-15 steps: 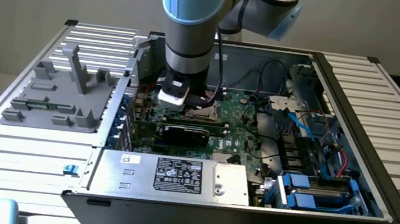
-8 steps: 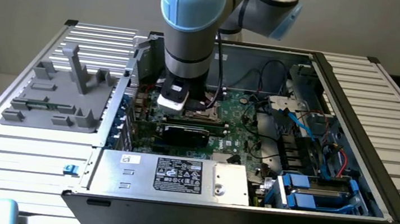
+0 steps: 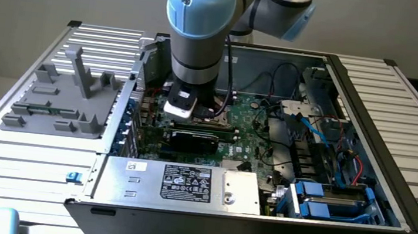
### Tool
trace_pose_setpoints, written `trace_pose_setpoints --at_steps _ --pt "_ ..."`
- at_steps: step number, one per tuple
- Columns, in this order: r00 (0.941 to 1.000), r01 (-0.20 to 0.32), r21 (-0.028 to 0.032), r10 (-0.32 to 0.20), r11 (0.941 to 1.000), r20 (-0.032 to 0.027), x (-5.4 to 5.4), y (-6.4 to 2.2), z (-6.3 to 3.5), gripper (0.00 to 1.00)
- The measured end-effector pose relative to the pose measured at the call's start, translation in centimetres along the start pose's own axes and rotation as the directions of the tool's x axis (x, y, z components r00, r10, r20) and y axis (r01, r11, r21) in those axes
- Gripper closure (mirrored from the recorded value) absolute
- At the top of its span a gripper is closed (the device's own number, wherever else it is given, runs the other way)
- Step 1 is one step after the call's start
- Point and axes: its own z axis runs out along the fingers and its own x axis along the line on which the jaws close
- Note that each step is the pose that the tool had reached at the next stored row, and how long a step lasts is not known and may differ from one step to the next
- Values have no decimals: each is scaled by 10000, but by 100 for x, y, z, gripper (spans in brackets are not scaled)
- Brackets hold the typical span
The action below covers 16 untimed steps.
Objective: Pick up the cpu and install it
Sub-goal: 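Install the second cpu locking lever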
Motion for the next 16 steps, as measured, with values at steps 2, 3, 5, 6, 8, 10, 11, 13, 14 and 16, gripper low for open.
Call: trace_pose_setpoints --at_steps 2,3,5,6,8,10,11,13,14,16 --pt "10000 -2 34 2 10000 9 5 18 -6 89" --pt "10000 -3 49 2 10000 12 6 23 -8 89" --pt "10000 -6 71 6 10000 17 7 27 -9 89" --pt "10000 -7 80 6 10000 20 7 27 -10 89" --pt "10000 -5 105 5 9999 27 7 27 -11 89" --pt "10000 -5 173 4 9999 44 5 28 -15 89" --pt "10000 -3 226 2 9997 59 4 30 -20 89" --pt "10000 -5 310 2 9995 83 6 39 -30 89" --pt "10000 -6 340 2 9994 91 7 46 -36 89" --pt "9999 -6 388 2 9992 104 11 59 -42 89"
